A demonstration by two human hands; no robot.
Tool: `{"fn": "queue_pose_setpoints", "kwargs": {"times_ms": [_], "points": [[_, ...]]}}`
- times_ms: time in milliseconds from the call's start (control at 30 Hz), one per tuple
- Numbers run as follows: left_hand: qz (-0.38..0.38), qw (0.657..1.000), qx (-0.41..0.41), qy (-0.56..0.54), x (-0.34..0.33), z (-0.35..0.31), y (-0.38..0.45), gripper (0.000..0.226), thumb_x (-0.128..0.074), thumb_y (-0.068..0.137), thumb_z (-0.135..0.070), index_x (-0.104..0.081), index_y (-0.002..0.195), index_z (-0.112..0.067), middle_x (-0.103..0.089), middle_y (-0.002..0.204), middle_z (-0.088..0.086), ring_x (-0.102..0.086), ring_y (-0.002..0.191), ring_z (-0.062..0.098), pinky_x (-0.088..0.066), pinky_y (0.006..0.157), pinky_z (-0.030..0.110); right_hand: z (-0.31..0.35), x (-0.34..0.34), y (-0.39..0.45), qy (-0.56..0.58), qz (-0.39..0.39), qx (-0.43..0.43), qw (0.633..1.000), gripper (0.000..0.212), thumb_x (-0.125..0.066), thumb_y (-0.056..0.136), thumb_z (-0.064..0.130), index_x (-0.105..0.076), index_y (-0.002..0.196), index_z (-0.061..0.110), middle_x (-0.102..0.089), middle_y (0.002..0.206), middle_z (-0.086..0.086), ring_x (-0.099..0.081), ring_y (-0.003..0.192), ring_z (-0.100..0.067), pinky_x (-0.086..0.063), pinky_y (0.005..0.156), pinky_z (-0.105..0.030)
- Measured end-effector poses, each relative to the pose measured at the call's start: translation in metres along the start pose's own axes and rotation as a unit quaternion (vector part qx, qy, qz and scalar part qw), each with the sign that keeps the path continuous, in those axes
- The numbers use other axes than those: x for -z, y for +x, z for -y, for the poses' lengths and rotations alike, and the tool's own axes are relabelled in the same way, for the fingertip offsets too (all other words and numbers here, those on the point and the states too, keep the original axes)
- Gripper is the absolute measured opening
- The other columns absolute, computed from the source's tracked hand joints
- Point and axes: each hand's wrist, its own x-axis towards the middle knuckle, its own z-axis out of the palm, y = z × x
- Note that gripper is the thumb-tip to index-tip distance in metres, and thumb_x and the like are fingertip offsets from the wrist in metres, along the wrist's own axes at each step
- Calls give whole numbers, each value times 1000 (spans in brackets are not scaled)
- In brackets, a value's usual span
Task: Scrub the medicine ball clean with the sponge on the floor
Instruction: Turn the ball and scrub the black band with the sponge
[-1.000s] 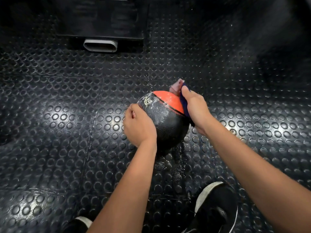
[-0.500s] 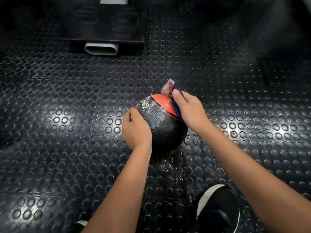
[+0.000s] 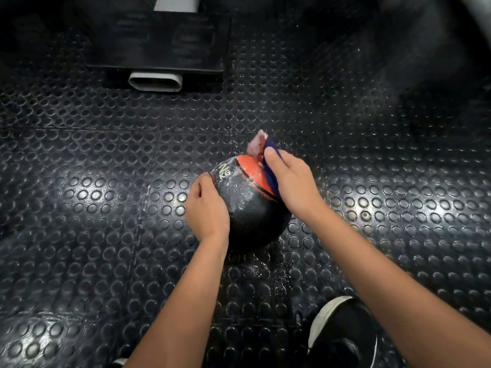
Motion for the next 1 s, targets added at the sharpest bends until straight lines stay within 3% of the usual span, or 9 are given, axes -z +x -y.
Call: {"fn": "queue_pose_setpoints", "kwargs": {"times_ms": [167, 267, 367, 500, 567, 700, 833, 900, 1000], "points": [[20, 999, -34, 4, 3, 7, -8, 33, -48, 105, -45, -75, 122, -36, -70, 120, -20, -59, 118, 10, -42, 104, 33, -39, 11, 9, 109, 6, -181, 977, 48, -48, 97, 60, -76, 83, 24, -71, 86, 0, -61, 87, -23, -43, 83, -38], [32, 997, -64, 25, 3, 6, -11, 35, -47, 107, -40, -72, 131, -35, -68, 131, -17, -56, 122, 8, -39, 103, 29, -48, 17, 15, 101, 26, -223, 969, 52, -48, 97, 62, -78, 91, 19, -72, 90, -1, -62, 92, -28, -43, 87, -39], [41, 996, -70, 33, 6, 4, -9, 35, -47, 108, -39, -71, 133, -33, -67, 134, -15, -56, 125, 9, -37, 104, 27, -20, 11, 3, 70, -10, -140, 988, 58, -47, 88, 69, -80, 100, 23, -80, 103, 2, -71, 104, -28, -50, 97, -45], [56, 996, -63, 25, 11, 6, -5, 36, -46, 108, -39, -70, 133, -36, -65, 129, -21, -54, 126, 6, -36, 108, 29, -11, 6, -18, 31, 3, -1, 1000, 40, -46, 105, 54, -73, 94, 26, -73, 88, 10, -66, 82, -12, -48, 79, -28], [69, 995, -65, 22, 12, 6, -5, 35, -46, 108, -39, -70, 134, -37, -64, 128, -23, -53, 124, 5, -37, 108, 30, -30, 11, -14, 30, -5, -55, 998, 39, -43, 109, 48, -72, 93, 27, -70, 84, 10, -60, 75, -8, -46, 72, -26], [80, 994, -69, 21, 13, 8, -2, 34, -47, 107, -40, -71, 132, -37, -65, 127, -24, -55, 122, 5, -38, 107, 30, -55, 19, -6, 9, 50, -243, 969, 51, -41, 107, 52, -76, 101, 15, -76, 95, -10, -68, 87, -27, -54, 85, -39], [83, 993, -76, 43, 13, 9, 0, 35, -45, 108, -41, -69, 134, -39, -63, 127, -24, -53, 123, 5, -35, 105, 31, -26, 16, -10, 130, -25, -129, 983, 40, -50, 101, 53, -82, 92, 30, -80, 106, 5, -72, 108, -19, -52, 101, -34], [84, 992, -87, 48, 11, 9, -1, 35, -45, 108, -39, -69, 135, -37, -63, 129, -22, -53, 122, 4, -36, 103, 30, -13, 11, -15, 57, -41, -39, 997, 37, -47, 108, 44, -76, 93, 28, -76, 97, 11, -68, 93, -6, -48, 88, -21], [92, 990, -95, 48, 8, 9, -2, 34, -47, 108, -38, -69, 134, -36, -63, 130, -22, -52, 119, 2, -35, 99, 26, -25, 7, -16, 49, -54, -54, 996, 42, -44, 110, 42, -70, 88, 18, -66, 79, 8, -56, 72, -10, -42, 72, -30]]}}
